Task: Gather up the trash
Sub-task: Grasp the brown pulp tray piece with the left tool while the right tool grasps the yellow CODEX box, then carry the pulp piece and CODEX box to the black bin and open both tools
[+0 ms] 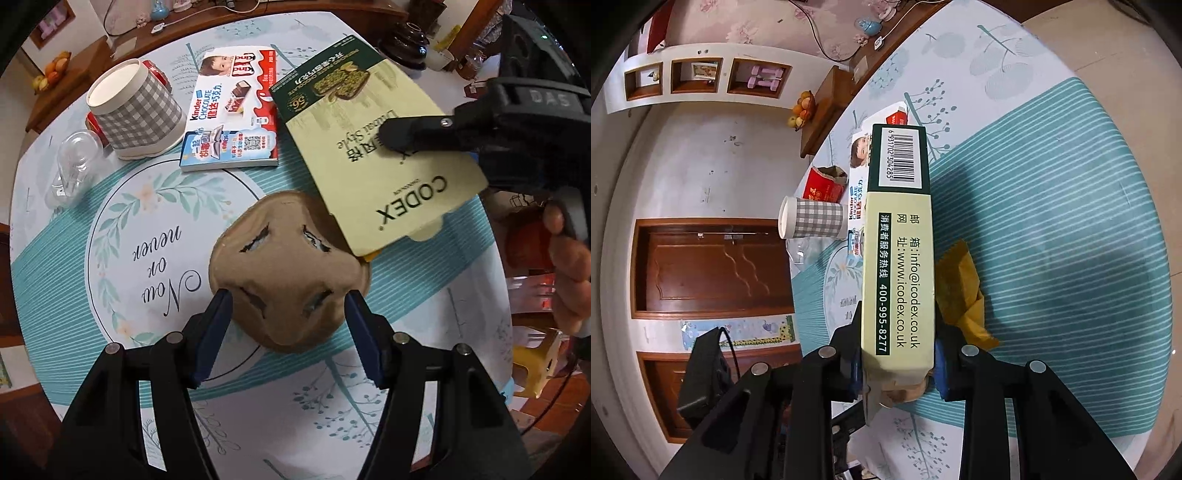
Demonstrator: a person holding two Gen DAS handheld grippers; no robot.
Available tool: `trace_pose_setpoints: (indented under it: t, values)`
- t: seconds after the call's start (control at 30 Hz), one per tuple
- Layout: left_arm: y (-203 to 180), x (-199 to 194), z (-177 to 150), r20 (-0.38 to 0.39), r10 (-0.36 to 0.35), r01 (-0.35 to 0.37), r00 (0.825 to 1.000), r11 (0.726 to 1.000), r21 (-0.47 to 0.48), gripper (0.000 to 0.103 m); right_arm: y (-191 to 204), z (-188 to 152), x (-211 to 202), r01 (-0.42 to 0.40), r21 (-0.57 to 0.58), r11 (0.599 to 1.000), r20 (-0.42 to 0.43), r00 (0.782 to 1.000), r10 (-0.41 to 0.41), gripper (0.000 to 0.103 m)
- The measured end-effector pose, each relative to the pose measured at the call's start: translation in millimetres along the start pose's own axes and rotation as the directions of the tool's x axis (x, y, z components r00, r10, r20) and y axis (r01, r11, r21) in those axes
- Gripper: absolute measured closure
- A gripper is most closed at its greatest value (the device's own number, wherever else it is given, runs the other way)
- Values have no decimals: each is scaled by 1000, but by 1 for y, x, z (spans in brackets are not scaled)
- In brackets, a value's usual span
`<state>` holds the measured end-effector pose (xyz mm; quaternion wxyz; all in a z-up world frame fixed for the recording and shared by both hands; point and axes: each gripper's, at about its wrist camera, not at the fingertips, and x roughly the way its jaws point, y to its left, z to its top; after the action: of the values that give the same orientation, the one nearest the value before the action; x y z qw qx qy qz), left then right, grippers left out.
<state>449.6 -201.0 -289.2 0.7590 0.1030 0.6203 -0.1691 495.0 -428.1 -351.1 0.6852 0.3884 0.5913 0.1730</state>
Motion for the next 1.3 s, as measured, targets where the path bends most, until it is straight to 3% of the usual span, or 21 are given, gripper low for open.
trace_pose_setpoints:
  t: [0.03, 0.07, 0.27, 0.33, 0.6, 0.93, 1.17, 1.3]
  values:
    - [1, 0, -1, 7, -1, 1, 1000, 1000, -3, 54, 0, 0, -2, -2, -3, 1000, 2, 1000, 2, 75]
    - [1, 0, -2, 10, -6, 6, 1000, 1000, -11, 70, 2, -1, -4, -5, -8, 1000, 5, 1000, 5, 75]
    - [9, -19, -10, 64, -34, 38, 997, 998, -54, 74, 12, -5, -22, -29, -37, 999, 25, 999, 30, 75]
    - [13, -29, -13, 82, -30, 36, 996, 997, -67, 80, 16, -7, -27, -35, -49, 998, 33, 999, 37, 75]
    - [30, -76, -27, 157, 20, 5, 987, 988, -153, 81, 40, -19, -46, -59, -96, 994, 61, 996, 65, 75]
    - [50, -142, -67, 275, 96, -22, 957, 965, -262, 81, 75, -65, -67, -49, -191, 980, 73, 995, 64, 75]
    - [57, -182, -127, 312, 109, -17, 944, 959, -284, 82, 97, -132, -78, -31, -241, 970, 52, 998, 45, 75]
    - [59, -200, -177, 319, 83, 5, 944, 964, -267, 82, 110, -198, -80, -8, -260, 966, 56, 998, 24, 75]
